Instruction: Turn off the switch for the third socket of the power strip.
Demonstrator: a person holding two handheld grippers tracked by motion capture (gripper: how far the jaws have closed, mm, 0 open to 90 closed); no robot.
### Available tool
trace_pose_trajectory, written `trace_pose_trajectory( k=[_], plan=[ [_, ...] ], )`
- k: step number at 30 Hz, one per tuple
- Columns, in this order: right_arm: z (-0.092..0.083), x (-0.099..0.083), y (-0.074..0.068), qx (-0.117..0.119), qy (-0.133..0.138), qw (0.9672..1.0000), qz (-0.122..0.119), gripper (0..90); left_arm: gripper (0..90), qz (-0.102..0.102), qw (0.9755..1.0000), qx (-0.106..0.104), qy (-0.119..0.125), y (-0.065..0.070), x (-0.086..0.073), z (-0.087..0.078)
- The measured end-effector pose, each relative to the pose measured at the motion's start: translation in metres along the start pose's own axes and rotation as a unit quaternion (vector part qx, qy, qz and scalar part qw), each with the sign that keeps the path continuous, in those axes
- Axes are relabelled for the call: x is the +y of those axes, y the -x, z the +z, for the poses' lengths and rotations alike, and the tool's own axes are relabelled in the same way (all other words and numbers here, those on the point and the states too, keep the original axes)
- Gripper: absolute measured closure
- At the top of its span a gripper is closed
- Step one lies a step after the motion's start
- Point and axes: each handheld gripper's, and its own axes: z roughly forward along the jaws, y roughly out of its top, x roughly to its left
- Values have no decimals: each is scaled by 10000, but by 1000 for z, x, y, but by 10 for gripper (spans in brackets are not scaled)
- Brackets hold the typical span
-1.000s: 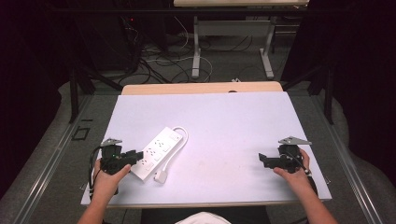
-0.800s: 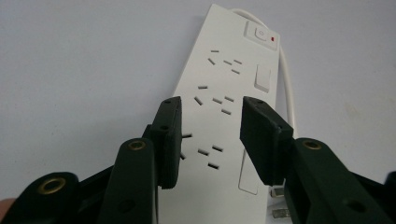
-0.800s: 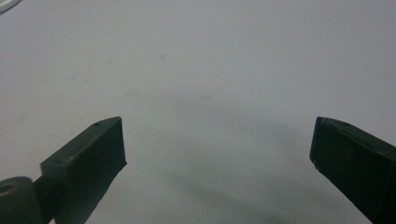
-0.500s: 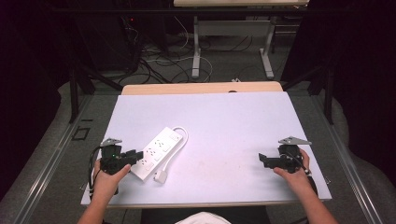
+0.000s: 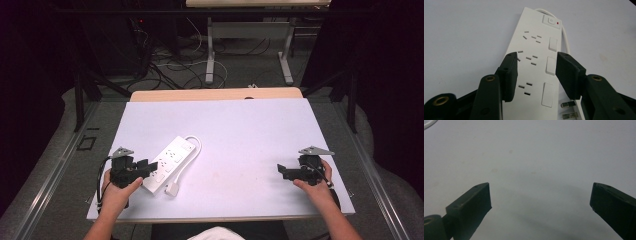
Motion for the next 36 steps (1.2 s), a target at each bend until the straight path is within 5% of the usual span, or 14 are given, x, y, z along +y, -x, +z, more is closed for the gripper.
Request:
trace_pose_trajectory(
  k=[17, 36],
  plan=[
    [1, 3, -2, 34, 54, 10000, -50, 29, 422, 409, 9987, 236, 166, 4, -2, 1],
    [1, 2, -2, 38, 81, 9999, -80, 28, 387, 471, 9970, 413, 454, 0, -1, -3]
  ],
)
